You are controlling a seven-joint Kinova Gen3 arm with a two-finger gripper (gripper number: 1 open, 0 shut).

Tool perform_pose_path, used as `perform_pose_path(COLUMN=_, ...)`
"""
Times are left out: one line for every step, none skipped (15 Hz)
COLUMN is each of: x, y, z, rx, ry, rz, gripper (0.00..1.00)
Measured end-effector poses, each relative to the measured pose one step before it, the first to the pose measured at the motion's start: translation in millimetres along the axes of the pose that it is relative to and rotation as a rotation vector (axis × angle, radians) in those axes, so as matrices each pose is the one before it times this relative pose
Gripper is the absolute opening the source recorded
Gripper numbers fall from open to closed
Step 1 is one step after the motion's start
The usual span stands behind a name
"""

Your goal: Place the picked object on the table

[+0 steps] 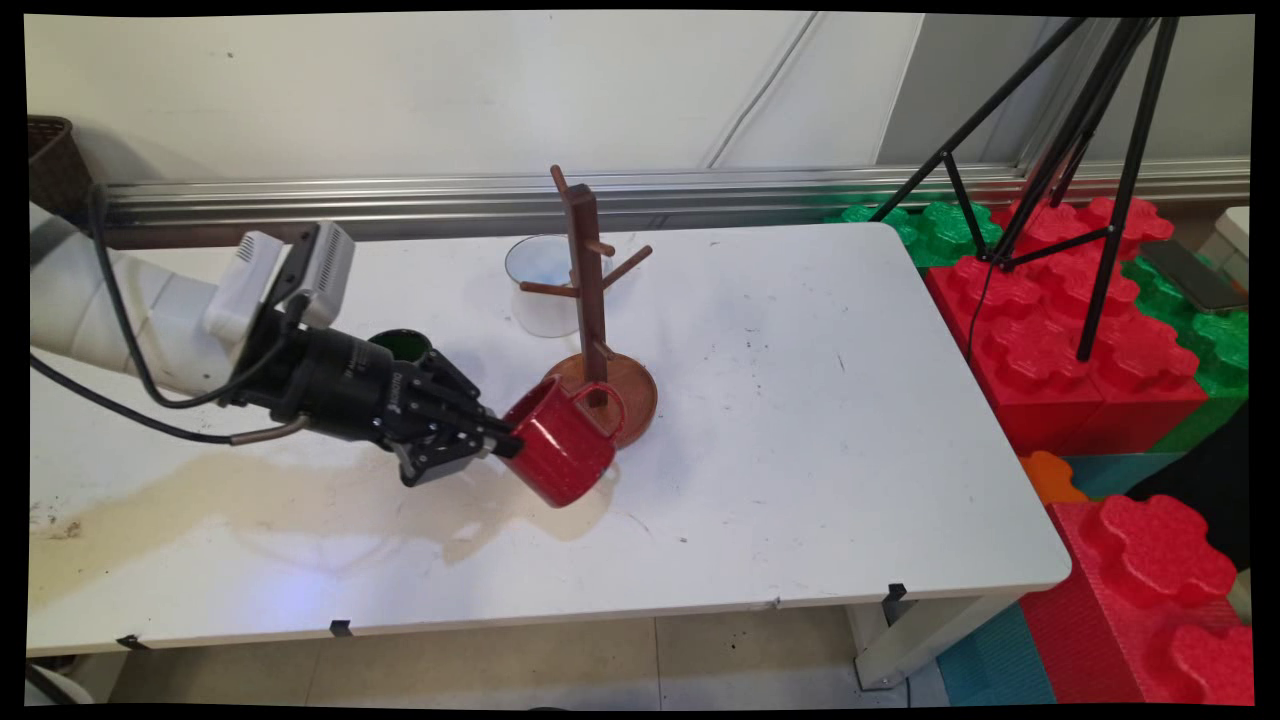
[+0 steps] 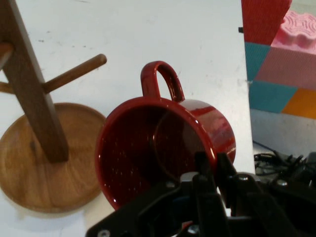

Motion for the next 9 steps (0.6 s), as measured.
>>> perform_pose_path(x=0.19, y=-0.32, z=-4.07, rx=0.00254, ry=-0.00856, rz=0.01083, gripper=0.0)
perform_pose_path(x=0.01, y=-0.21, z=-4.1, rx=0.00295, ry=-0.00841, rz=0.01134, gripper=0.0)
perform_pose_path(x=0.28, y=-0.54, z=-3.82, rx=0.00313, ry=-0.00824, rz=0.01186, gripper=0.0)
perform_pose_path(x=0.25, y=-0.39, z=-3.26, rx=0.00312, ry=-0.00741, rz=0.01021, gripper=0.0)
perform_pose_path(x=0.14, y=-0.25, z=-2.14, rx=0.00212, ry=-0.00471, rz=0.00646, gripper=0.0)
perform_pose_path(x=0.17, y=-0.3, z=-3.31, rx=0.00333, ry=-0.00772, rz=0.01017, gripper=0.0)
perform_pose_path(x=0.09, y=-0.36, z=-3.83, rx=0.00418, ry=-0.00882, rz=0.01159, gripper=0.0)
perform_pose_path(x=-0.18, y=-0.27, z=-3.42, rx=0.00425, ry=-0.00803, rz=0.00984, gripper=0.0)
perform_pose_path(x=-0.33, y=-0.38, z=-3.92, rx=0.00614, ry=-0.00972, rz=0.0113, gripper=0.0)
